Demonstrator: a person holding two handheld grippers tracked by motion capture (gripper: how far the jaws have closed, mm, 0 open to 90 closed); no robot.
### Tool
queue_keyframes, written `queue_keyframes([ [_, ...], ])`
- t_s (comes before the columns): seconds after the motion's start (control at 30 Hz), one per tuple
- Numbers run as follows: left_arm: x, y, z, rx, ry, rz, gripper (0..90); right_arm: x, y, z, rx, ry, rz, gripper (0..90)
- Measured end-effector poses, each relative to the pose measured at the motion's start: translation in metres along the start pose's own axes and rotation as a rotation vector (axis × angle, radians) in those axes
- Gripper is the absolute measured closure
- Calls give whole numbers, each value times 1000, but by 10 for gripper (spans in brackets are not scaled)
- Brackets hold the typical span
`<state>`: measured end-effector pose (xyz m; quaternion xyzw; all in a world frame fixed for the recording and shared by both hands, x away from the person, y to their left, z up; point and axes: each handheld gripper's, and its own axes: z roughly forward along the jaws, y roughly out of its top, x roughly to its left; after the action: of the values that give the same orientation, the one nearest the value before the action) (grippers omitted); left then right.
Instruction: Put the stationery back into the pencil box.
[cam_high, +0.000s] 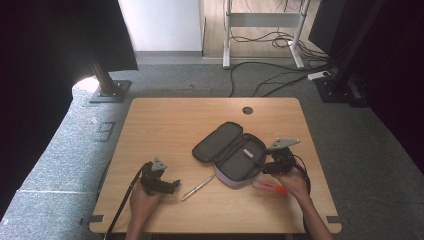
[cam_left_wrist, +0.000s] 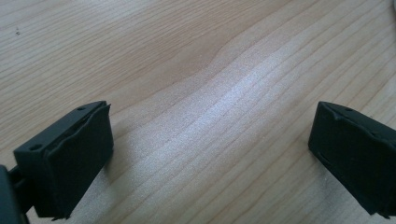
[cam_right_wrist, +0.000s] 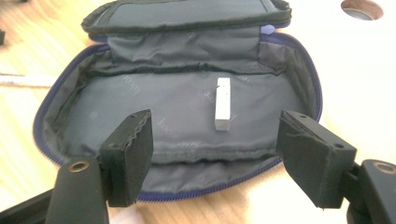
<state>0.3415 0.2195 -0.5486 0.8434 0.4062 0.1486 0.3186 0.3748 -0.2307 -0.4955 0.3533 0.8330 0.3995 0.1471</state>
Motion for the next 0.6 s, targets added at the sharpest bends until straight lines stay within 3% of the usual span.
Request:
queue_keyframes([
  [0.6,0,0,0,0,1,0,0,10,-27,-15,19,14,16,210],
])
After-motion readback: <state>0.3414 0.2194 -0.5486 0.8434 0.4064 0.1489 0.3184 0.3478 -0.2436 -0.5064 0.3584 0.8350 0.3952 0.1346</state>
